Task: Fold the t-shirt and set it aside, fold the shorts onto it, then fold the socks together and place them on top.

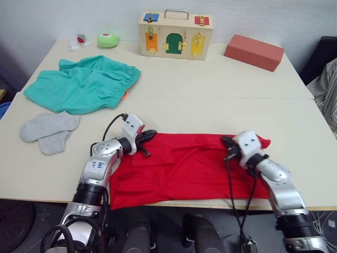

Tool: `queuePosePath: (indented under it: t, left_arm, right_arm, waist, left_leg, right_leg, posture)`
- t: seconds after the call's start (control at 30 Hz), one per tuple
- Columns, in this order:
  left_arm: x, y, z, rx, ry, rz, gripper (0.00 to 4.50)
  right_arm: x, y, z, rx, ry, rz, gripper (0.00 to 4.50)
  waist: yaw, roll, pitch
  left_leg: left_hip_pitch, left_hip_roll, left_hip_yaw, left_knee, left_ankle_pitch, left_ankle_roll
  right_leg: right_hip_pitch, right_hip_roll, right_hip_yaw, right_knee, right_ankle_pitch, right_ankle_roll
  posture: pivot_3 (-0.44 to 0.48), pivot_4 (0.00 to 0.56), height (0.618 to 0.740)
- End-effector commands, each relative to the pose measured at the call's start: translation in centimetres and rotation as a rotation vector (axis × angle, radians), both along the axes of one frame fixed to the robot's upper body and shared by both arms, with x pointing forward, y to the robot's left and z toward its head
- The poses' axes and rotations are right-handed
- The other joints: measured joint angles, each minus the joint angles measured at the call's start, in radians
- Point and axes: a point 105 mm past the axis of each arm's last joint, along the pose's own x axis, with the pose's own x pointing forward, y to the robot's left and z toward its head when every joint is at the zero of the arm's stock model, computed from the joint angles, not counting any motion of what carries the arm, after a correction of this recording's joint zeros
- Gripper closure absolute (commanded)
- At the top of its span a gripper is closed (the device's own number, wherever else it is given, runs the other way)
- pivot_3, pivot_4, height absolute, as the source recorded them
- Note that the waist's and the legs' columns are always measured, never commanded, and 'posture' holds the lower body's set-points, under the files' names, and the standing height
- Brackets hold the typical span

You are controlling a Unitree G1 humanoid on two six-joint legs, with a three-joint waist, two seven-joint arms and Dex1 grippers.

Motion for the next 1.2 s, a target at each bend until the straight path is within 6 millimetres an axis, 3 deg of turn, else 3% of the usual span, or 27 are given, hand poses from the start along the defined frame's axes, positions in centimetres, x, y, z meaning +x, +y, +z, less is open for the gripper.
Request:
queuePosePath:
  t: [0.03, 0.23, 0.43, 0.53, 0.67, 0.9, 0.97, 1.2]
  left_arm:
    - [-0.2, 1.6, -1.4, 0.005, 0.033, 0.024, 4.50]
    - [-0.6, 2.6, -0.2, -0.036, -0.040, -0.028, 4.50]
    - [-3.0, 3.2, 2.9, -0.110, -0.147, -0.250, 4.50]
    - [-6.3, 3.7, 5.5, -0.133, -0.153, -0.457, 3.93]
    - [-8.8, 3.1, 6.6, -0.096, -0.136, -0.594, 2.66]
    - [-10.6, 1.7, 6.8, -0.093, -0.137, -0.677, 0.34]
    - [-11.0, 1.3, 6.7, -0.107, -0.136, -0.694, 0.02]
    - [-11.9, 0.9, 6.6, -0.110, -0.145, -0.721, 0.02]
  right_arm:
    - [-0.4, -5.3, 0.2, 0.031, -0.025, -0.148, 4.47]
    - [-1.2, -10.6, 0.1, 0.145, -0.010, -0.284, 4.47]
    - [-2.2, -9.8, 4.7, 0.333, -0.040, -0.062, 4.47]
    - [-2.8, -8.8, 6.7, 0.289, 0.134, 0.120, 3.90]
    - [-2.2, -8.3, 7.8, 0.238, 0.299, 0.191, 2.49]
    - [-1.0, -6.7, 6.4, 0.128, 0.569, 0.308, 0.03]
    - [0.0, -6.6, 5.6, 0.075, 0.595, 0.296, 0.00]
    - [1.8, -6.2, 4.4, -0.021, 0.675, 0.304, 0.00]
  waist:
    - [-0.002, 0.000, -0.001]
    - [-0.010, 0.001, -0.002]
    - [-0.013, 0.001, -0.002]
    - [-0.018, 0.002, -0.001]
    - [-0.023, 0.003, -0.001]
    - [-0.022, 0.003, -0.001]
    - [-0.023, 0.004, -0.001]
    - [-0.025, 0.004, -0.001]
  left_leg:
    - [0.000, 0.000, 0.000, 0.000, 0.000, 0.000]
    - [0.003, 0.002, 0.001, -0.001, 0.001, -0.002]
    - [0.002, 0.002, 0.001, -0.001, 0.001, -0.002]
    - [0.001, 0.002, 0.001, -0.001, 0.001, -0.001]
    - [0.001, 0.002, 0.000, -0.001, 0.000, -0.001]
    - [0.000, 0.001, 0.000, -0.001, 0.000, -0.001]
    - [-0.001, 0.001, 0.000, -0.001, 0.000, 0.000]
    - [-0.001, 0.001, 0.000, -0.001, 0.000, -0.001]
  right_leg:
    - [0.000, 0.000, 0.000, 0.001, 0.000, 0.000]
    - [0.001, 0.001, 0.002, 0.002, 0.000, 0.000]
    - [0.000, 0.000, 0.002, 0.001, 0.000, -0.001]
    - [-0.001, 0.000, 0.002, 0.001, 0.000, -0.001]
    - [-0.001, -0.001, 0.001, 0.000, 0.000, -0.001]
    - [-0.001, -0.001, 0.000, 0.000, -0.001, -0.002]
    - [-0.001, -0.001, 0.000, 0.000, -0.001, -0.002]
    - [-0.002, -0.001, 0.000, -0.001, 0.000, -0.001]
  posture:
    - [0.000, 0.150, 0.740]
    - [0.000, 0.150, 0.740]
    - [0.000, 0.150, 0.740]
    - [0.000, 0.150, 0.740]
    - [0.000, 0.150, 0.740]
    - [0.000, 0.150, 0.740]
    - [0.000, 0.150, 0.740]
    - [0.000, 0.150, 0.740]
